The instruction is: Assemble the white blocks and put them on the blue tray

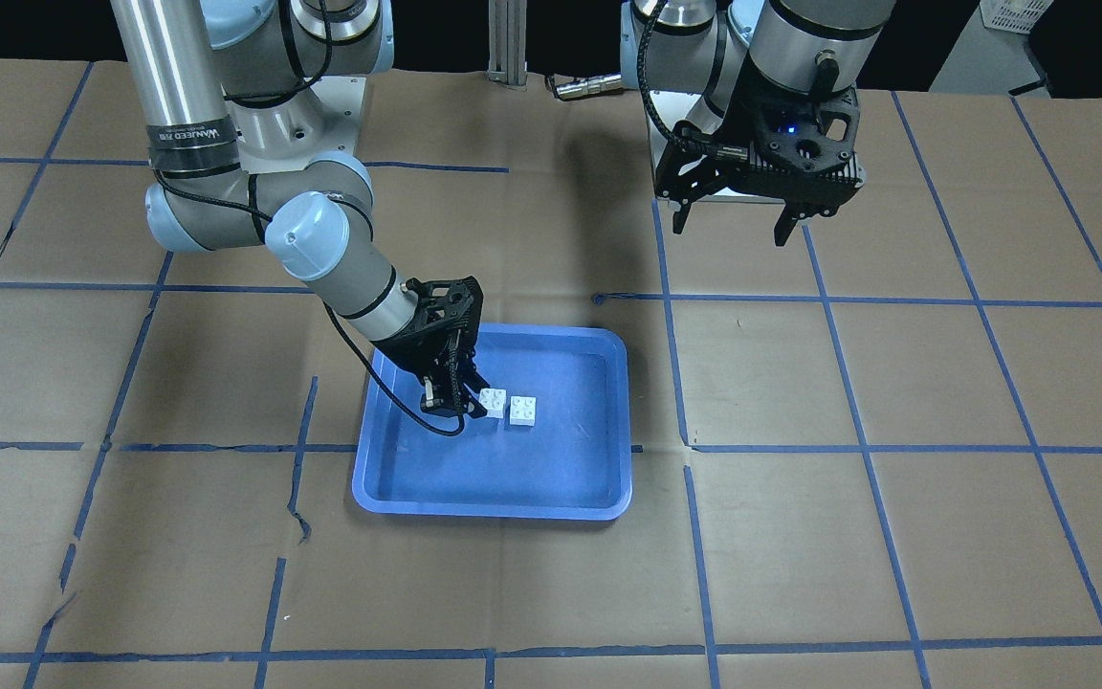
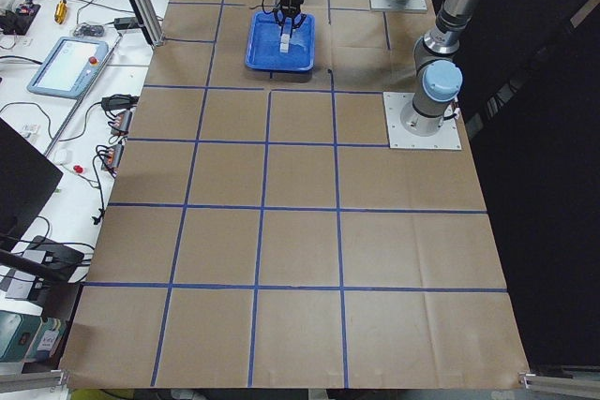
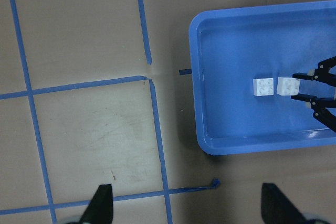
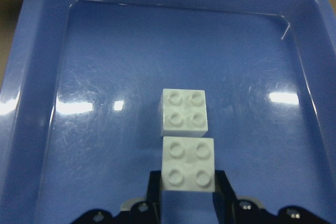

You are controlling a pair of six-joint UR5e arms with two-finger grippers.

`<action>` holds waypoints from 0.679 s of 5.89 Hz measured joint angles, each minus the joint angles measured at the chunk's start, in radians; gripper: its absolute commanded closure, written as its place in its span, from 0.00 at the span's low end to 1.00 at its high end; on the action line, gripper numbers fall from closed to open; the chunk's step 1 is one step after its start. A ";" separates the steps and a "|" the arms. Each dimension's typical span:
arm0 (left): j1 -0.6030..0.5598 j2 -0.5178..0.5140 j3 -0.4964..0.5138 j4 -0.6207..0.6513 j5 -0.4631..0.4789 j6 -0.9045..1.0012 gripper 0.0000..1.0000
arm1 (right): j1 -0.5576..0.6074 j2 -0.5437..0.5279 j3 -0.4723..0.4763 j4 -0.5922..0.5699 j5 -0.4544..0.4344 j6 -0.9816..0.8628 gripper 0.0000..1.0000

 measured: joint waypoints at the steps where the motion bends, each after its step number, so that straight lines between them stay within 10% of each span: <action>1: -0.001 -0.001 -0.002 0.013 -0.003 -0.002 0.00 | 0.000 0.006 -0.001 0.000 0.000 -0.003 0.88; 4: -0.002 0.000 0.006 0.019 -0.008 -0.001 0.00 | 0.006 0.010 -0.002 0.000 0.000 0.002 0.88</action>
